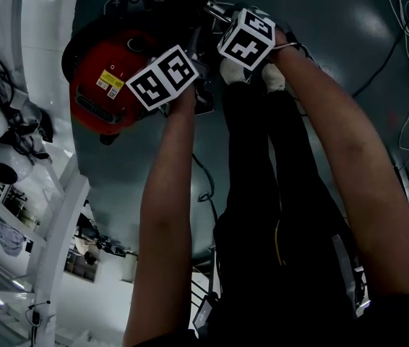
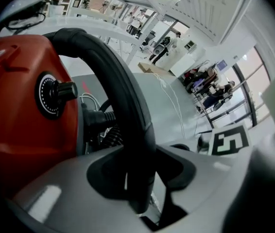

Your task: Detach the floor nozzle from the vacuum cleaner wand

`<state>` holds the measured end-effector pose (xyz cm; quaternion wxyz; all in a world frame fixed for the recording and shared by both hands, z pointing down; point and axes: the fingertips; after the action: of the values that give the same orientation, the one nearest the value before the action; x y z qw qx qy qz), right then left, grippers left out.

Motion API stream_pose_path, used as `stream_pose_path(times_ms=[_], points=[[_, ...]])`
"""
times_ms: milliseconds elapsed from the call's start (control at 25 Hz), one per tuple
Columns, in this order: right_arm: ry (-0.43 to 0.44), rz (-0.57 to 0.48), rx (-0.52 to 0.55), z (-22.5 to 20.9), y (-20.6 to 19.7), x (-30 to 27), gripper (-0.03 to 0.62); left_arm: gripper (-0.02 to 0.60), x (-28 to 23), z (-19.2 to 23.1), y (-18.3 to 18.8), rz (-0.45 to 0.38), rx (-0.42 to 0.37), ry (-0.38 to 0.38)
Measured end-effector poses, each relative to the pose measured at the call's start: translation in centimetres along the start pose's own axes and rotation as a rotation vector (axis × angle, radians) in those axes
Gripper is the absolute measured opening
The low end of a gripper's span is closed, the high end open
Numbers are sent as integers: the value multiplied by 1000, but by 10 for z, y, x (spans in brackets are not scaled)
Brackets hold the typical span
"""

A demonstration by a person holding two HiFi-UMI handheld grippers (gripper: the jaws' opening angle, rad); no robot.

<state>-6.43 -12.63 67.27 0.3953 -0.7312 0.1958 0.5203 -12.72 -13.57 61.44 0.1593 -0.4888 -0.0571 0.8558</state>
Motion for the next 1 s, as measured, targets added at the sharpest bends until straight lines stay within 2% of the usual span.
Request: stream_pose_path(times_ms=[40, 80, 120, 280, 400, 560, 760, 800, 840, 1000], points=[[16, 8, 7, 3, -2, 0, 88, 151, -2, -1, -2, 3, 4, 2], [33, 14, 5, 7, -5, 0, 114, 195, -3, -2, -4, 6, 8, 5], [47, 17, -3, 10, -8, 1, 124, 210, -4, -3, -6, 6, 9, 9], [49, 11, -30, 15, -21, 5, 126, 246, -1, -6, -6, -49, -2, 53], [42, -4, -58, 18, -26, 13, 126, 277, 8, -3, -7, -108, -30, 123], [42, -12, -79, 23, -31, 26, 126, 397, 16, -9, -17, -150, -85, 202], [34, -21, -73, 30, -35, 41, 123, 407, 28, -17, -32, -176, -48, 207], [32, -24, -73, 31, -35, 44, 121, 401, 29, -22, -38, -160, -50, 190], [30, -26, -72, 32, -36, 48, 121, 368, 30, -26, -45, -135, -51, 168], [13, -43, -67, 36, -38, 61, 104, 61, 37, -42, -62, -69, -60, 64]])
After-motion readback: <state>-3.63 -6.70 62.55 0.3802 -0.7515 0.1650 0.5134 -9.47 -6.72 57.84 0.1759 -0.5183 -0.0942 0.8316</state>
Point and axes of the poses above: the fingertips, and each gripper's own axes: x backward along the fingers, z to its left, y out of its top, and after that the axes turned 3 degrees about x, right-handed
